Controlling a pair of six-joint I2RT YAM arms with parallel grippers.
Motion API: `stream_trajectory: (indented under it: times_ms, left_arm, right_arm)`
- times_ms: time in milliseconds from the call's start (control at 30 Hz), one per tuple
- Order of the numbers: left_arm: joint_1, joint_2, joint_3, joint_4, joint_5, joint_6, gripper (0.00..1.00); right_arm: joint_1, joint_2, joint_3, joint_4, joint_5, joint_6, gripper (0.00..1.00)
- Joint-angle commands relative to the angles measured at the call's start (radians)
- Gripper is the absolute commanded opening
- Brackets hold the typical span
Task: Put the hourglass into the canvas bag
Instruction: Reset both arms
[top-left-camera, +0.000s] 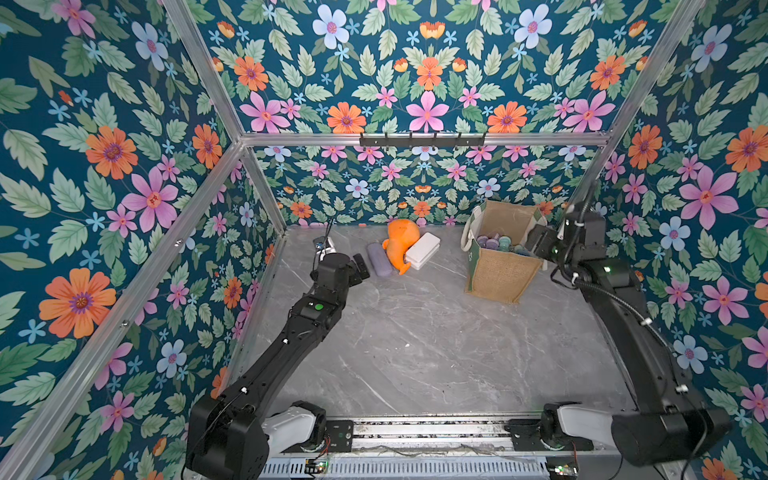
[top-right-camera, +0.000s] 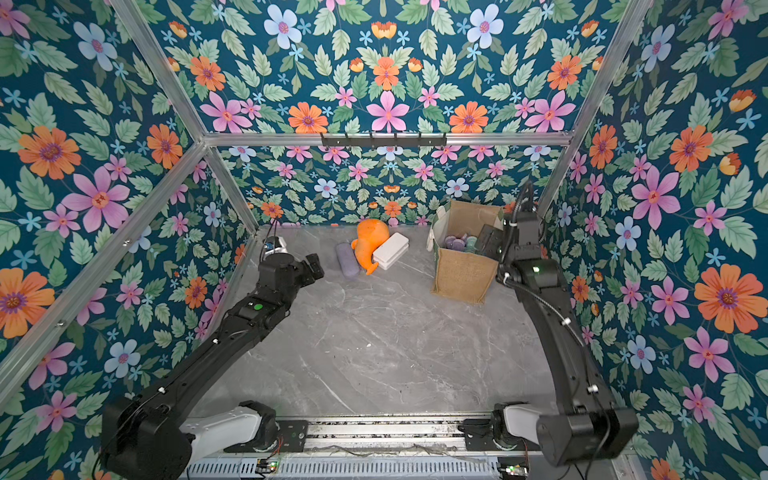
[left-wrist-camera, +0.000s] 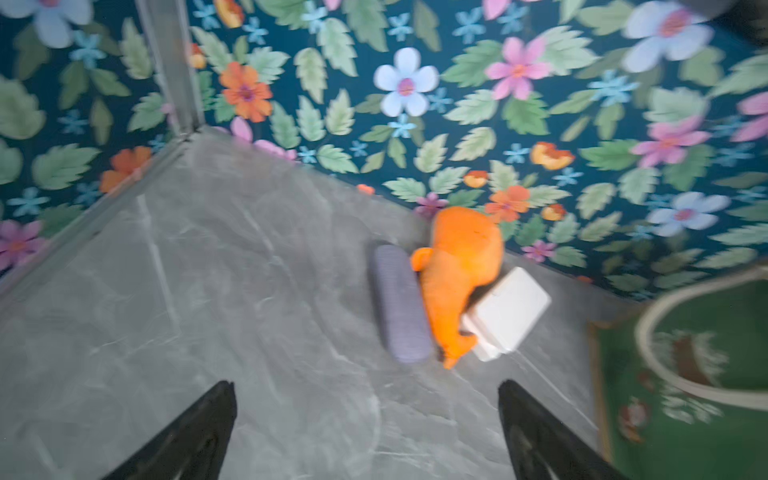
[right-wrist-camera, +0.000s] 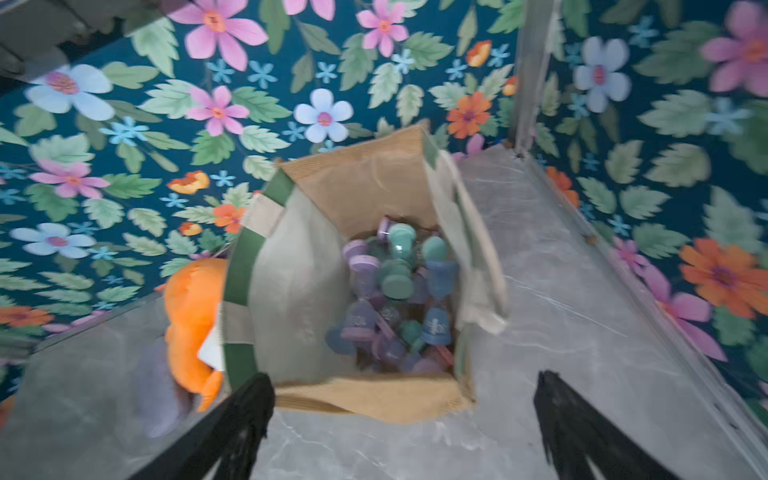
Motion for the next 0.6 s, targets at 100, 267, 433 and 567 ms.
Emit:
stream_trajectory:
  times_ms: [100, 267, 433, 567]
  left_arm:
    - [0.127, 0.027, -0.158, 0.106, -0.2, 0.084, 1.0]
    - [0.183, 0.041, -0.344, 0.369, -0.322, 0.245, 1.0]
    - [0.218, 0.12, -0.493, 0.71, -0.322, 0.4, 1.0]
    - [0.235, 0.205, -0.569, 0.971, -0.256, 0.475, 1.0]
  right_arm:
    - [0.001, -0.279, -0.464, 0.148, 0.251, 0.047, 0.99]
    - [0.0, -0.325, -0.856, 0.514, 0.273, -0.064, 0.99]
    - [0.0, -0.159, -1.038, 0.948, 0.183, -0.171, 0.99]
    - [-0.002, -0.01, -0.973, 1.036, 0.12, -0.226, 0.99]
